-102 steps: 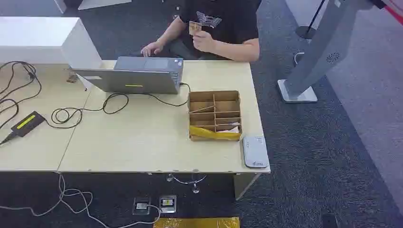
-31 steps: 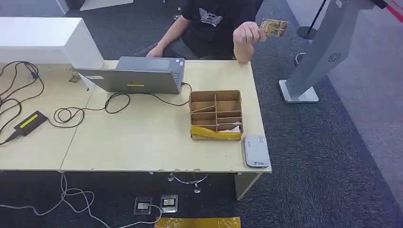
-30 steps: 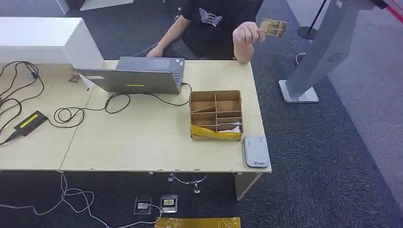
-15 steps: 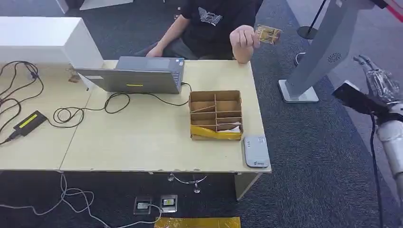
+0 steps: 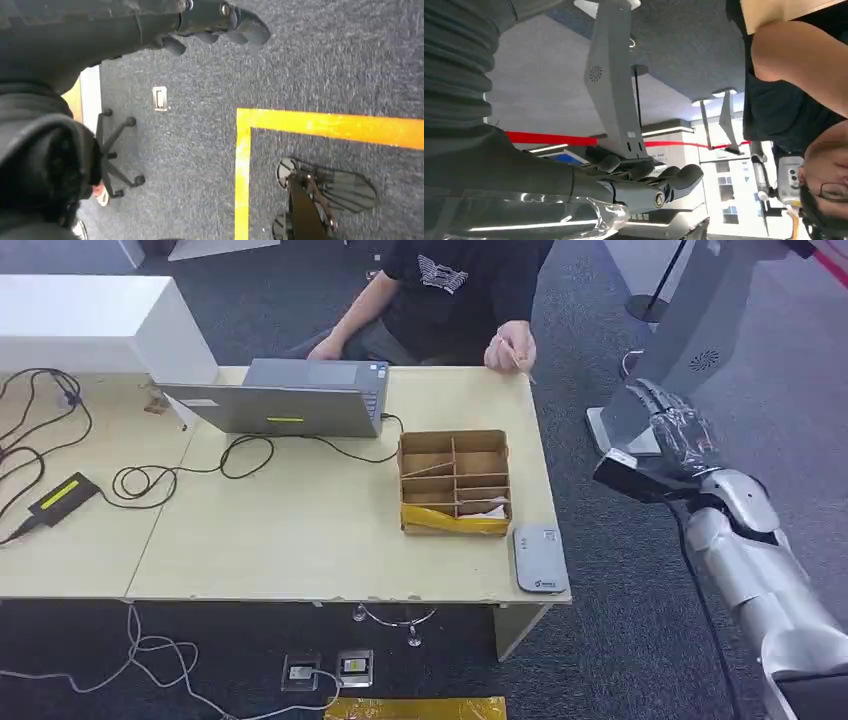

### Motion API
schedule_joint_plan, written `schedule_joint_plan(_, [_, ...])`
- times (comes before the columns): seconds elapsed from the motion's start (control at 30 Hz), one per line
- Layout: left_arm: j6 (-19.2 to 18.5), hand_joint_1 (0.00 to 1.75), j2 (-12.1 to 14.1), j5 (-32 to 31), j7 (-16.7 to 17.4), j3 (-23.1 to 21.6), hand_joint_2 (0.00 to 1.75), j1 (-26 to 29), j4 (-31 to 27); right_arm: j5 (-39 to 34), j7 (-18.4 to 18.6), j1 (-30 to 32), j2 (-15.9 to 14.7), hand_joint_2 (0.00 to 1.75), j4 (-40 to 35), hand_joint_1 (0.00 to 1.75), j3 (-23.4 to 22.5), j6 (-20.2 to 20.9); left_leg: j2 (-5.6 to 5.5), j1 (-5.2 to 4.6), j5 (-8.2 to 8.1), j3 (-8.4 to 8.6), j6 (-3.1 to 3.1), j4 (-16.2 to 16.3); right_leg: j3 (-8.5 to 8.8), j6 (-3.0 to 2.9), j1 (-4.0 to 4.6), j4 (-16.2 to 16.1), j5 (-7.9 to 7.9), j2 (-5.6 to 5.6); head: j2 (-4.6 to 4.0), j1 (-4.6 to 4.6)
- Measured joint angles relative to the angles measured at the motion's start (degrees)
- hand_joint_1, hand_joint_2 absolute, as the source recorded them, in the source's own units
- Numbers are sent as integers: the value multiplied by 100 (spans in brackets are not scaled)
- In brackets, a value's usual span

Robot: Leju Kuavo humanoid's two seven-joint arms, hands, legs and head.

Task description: Pass the card to the sensor for recognition and then transmit it.

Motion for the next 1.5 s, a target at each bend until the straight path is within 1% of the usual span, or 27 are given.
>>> schedule_joint_plan(0.1, [-17,0,-4,-35,-15,-4,0,7,0,50,-52,42,144,175,96,0,98,-225,1,0,0,0,0,0,0,0,0,0,0,1,0,0])
schedule_joint_plan(0.27, [15,0,-13,-39,-15,-13,0,12,-2,68,-116,59,322,175,190,0,195,-250,1,0,0,0,0,0,0,0,1,1,0,2,0,0])
schedule_joint_plan(0.4, [61,0,-31,-35,-17,-17,0,12,-2,26,-175,55,462,175,241,0,234,-197,1,0,0,0,0,0,0,0,0,0,0,1,0,0])
schedule_joint_plan(0.6, [18,0,-48,-22,-57,-26,0,13,-2,-20,-199,9,577,175,267,0,254,21,1,0,0,0,0,0,1,0,0,0,0,1,0,0])
schedule_joint_plan(0.63, [-24,0,-46,-22,-72,-33,0,14,0,-4,-175,7,586,175,267,5,256,21,0,0,0,0,0,0,1,0,0,0,0,0,0,0])
schedule_joint_plan(0.67, [-28,0,-46,-24,-94,-37,0,14,0,-2,-166,7,593,175,267,175,260,19,0,0,0,0,0,0,1,0,0,0,0,0,0,0])
schedule_joint_plan(0.87, [-70,0,-39,-70,-183,-55,0,15,-2,0,-122,8,608,175,265,175,260,11,1,0,0,1,0,1,0,0,0,0,0,1,0,0])
schedule_joint_plan(1.03, [-142,0,-15,-111,-219,-107,0,16,-2,136,-107,8,606,175,252,175,263,-92,1,0,0,1,0,1,0,0,0,0,0,1,0,0])
schedule_joint_plan(1.17, [-144,0,-9,-111,-219,-131,0,17,-2,146,-98,1,597,175,212,175,265,-46,1,0,0,2,0,1,1,0,0,0,0,1,0,2])
schedule_joint_plan(1.37, [-188,0,15,-136,-264,-144,0,17,-2,193,188,11,518,175,-9,175,273,120,1,0,0,2,0,1,0,0,0,-1,0,0,0,0])
schedule_joint_plan(1.5, [-238,0,35,-159,-271,-151,0,23,-2,210,238,51,444,175,-116,175,293,113,4,0,0,2,-1,1,-2,0,0,-1,0,3,0,0])
